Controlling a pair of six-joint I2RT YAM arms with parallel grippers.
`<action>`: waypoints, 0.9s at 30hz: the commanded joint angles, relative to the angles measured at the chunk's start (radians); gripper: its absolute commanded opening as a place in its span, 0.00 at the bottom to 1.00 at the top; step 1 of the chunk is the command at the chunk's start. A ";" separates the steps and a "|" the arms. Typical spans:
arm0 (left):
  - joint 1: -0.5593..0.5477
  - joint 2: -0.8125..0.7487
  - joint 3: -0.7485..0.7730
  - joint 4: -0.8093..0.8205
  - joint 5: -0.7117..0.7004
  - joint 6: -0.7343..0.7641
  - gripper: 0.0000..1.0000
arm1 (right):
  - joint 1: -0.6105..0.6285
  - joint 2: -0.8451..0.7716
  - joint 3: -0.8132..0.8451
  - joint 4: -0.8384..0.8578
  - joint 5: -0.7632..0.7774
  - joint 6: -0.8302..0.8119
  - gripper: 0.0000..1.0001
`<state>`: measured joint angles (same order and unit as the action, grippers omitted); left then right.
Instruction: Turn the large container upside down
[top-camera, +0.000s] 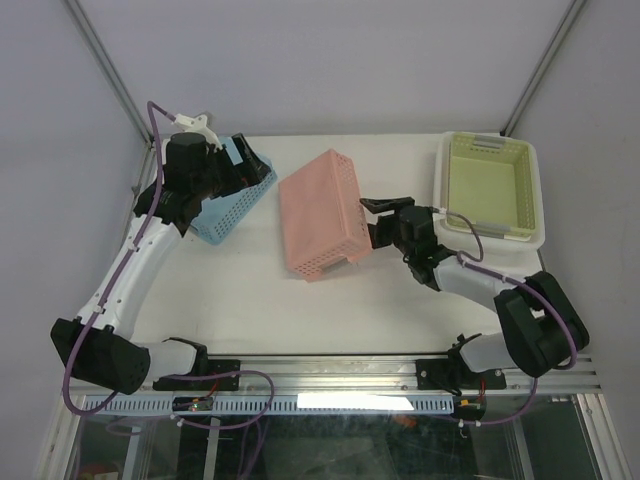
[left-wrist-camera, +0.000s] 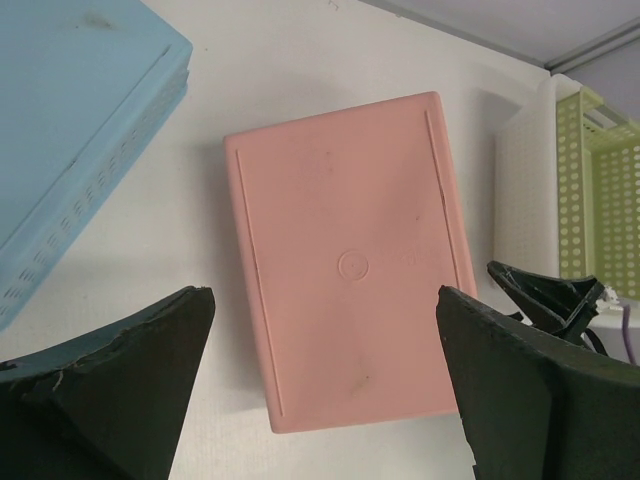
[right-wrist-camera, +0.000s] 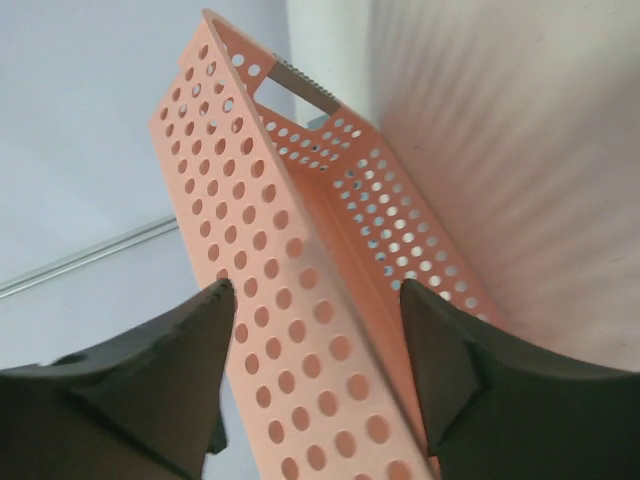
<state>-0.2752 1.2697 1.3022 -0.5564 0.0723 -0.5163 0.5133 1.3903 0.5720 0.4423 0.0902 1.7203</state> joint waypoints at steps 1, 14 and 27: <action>-0.005 0.003 -0.006 0.042 0.038 -0.007 0.99 | 0.015 -0.083 0.118 -0.259 0.114 -0.169 0.74; -0.043 0.038 -0.007 0.056 0.034 -0.010 0.99 | 0.081 -0.049 0.391 -0.892 0.396 -0.295 0.97; -0.074 0.002 -0.082 0.004 -0.092 -0.004 0.99 | 0.079 -0.208 0.110 -0.449 0.044 -0.932 0.98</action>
<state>-0.3473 1.3121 1.2327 -0.5354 0.0673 -0.5163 0.5888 1.2503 0.7856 -0.2367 0.2943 1.0172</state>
